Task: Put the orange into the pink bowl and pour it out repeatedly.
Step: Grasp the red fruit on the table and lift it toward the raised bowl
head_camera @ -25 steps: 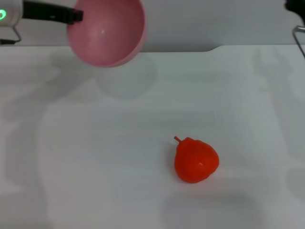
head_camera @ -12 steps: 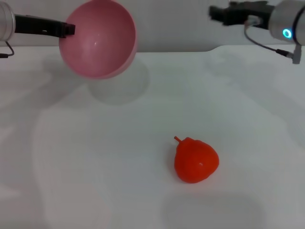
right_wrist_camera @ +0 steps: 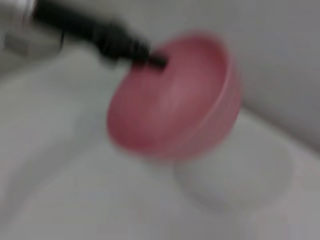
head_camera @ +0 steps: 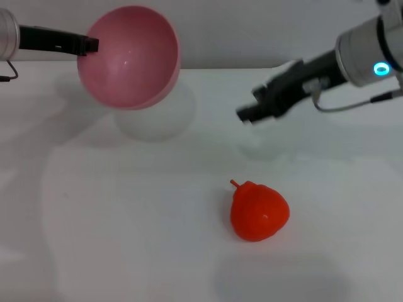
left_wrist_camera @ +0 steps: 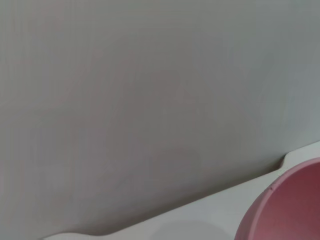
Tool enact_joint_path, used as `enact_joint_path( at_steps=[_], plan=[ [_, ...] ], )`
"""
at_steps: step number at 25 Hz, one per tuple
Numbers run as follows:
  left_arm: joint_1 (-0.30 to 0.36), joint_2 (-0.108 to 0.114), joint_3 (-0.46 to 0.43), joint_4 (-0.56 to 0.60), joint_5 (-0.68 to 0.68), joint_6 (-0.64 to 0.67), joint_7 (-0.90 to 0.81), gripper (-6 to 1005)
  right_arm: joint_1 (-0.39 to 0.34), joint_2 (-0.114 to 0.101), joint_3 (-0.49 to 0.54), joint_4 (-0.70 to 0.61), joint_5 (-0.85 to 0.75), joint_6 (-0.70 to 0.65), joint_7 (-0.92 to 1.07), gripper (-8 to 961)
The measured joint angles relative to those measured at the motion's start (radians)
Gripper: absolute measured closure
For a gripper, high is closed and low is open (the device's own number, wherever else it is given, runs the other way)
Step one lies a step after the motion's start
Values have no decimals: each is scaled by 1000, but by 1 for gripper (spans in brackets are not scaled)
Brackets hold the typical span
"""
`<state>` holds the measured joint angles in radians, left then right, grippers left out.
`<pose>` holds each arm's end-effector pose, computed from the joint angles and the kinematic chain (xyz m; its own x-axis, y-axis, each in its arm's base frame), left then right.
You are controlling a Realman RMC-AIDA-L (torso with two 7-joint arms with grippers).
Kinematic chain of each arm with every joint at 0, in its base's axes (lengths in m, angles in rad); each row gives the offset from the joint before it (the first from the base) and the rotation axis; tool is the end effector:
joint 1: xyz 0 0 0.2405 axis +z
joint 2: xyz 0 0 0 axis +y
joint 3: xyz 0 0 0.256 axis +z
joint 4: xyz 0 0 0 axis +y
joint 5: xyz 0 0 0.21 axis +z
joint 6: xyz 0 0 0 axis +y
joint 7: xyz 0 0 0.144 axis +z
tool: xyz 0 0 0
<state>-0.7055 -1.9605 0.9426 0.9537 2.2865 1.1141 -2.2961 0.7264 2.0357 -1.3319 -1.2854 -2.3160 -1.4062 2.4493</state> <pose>-0.2187 0.4465 0.0784 0.6856 0.6060 0.4033 0.7218 -0.4939 -0.4849 0.1149 0.3912 0.0058 0.8778 -0.4777 -0.0345 -0.4618 -0.8249 -0.3261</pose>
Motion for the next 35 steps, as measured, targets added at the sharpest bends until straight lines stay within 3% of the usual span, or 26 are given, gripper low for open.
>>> enact_joint_path(
  at_steps=[4,6,9,19,35],
  plan=[
    [-1,0,7,-1,0,2,-1,958,37,37,-70,42,-200,-63,-1,447],
    [-1,-2,7,-1,0,2,-1,958,44,41,-132,75,-229,-53,2,447],
    [-1,-4,7,-2,1,2,-1,958,50,42,-187,109,-225,-32,5,449],
    [-7,-17,17,-3,26,-6,-3,958,50,43,-226,119,-153,-28,2,453],
    [-9,-14,16,-3,28,-15,-11,957,58,43,-298,195,-113,-33,3,459]
  ],
)
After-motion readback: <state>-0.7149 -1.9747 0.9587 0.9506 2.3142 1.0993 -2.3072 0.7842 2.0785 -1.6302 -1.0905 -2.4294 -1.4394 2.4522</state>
